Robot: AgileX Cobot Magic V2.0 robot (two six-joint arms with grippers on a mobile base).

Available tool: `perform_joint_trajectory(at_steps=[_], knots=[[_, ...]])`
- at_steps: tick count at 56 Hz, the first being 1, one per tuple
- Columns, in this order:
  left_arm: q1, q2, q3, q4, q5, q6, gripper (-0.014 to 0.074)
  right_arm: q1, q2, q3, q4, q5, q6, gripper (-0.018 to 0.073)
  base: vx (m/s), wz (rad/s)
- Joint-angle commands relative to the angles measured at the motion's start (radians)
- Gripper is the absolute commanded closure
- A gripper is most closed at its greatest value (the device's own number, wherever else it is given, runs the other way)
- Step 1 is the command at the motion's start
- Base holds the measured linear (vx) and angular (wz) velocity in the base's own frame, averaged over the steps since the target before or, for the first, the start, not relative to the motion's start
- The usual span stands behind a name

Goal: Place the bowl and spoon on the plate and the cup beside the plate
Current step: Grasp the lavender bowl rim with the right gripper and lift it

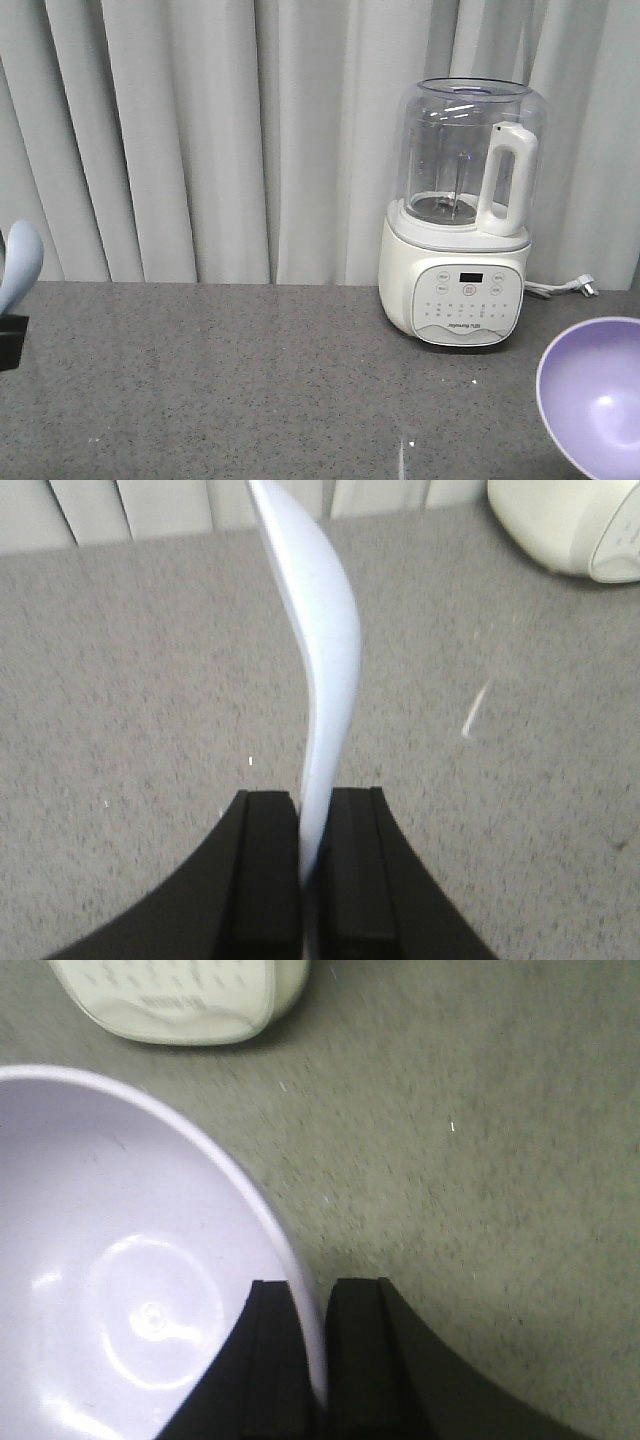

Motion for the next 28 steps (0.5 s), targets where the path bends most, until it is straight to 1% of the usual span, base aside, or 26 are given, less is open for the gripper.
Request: perform_joint_trajectory(at_steps=[1, 8, 13, 18, 22, 28], knots=[[0.0, -0.056, -0.028, -0.015, -0.113, 0.0, 0.0598, 0.011, -0.129, -0.029, 0.053, -0.084, -0.064, 0.0571, 0.0, 0.0], [0.0, -0.116, -0.013, 0.002, -0.131, 0.002, 0.0596, 0.011, -0.263, -0.029, 0.126, -0.086, -0.113, 0.0571, 0.0, 0.0], [0.0, -0.19, 0.051, 0.025, -0.174, 0.002, 0.0596, 0.011, -0.339, -0.029, 0.165, -0.083, -0.139, 0.0571, 0.0, 0.0], [0.0, -0.275, 0.137, 0.011, -0.222, -0.003, 0.0596, 0.011, -0.404, -0.029, 0.199, -0.088, -0.155, 0.0571, 0.0, 0.0], [0.0, -0.332, 0.184, -0.007, -0.242, -0.002, 0.0596, 0.011, -0.43, -0.029, 0.206, -0.091, -0.172, 0.0571, 0.0, 0.0], [0.0, -0.389, 0.217, -0.006, -0.29, 0.001, 0.0596, 0.011, -0.442, -0.029, 0.206, -0.097, -0.173, 0.0571, 0.0, 0.0]])
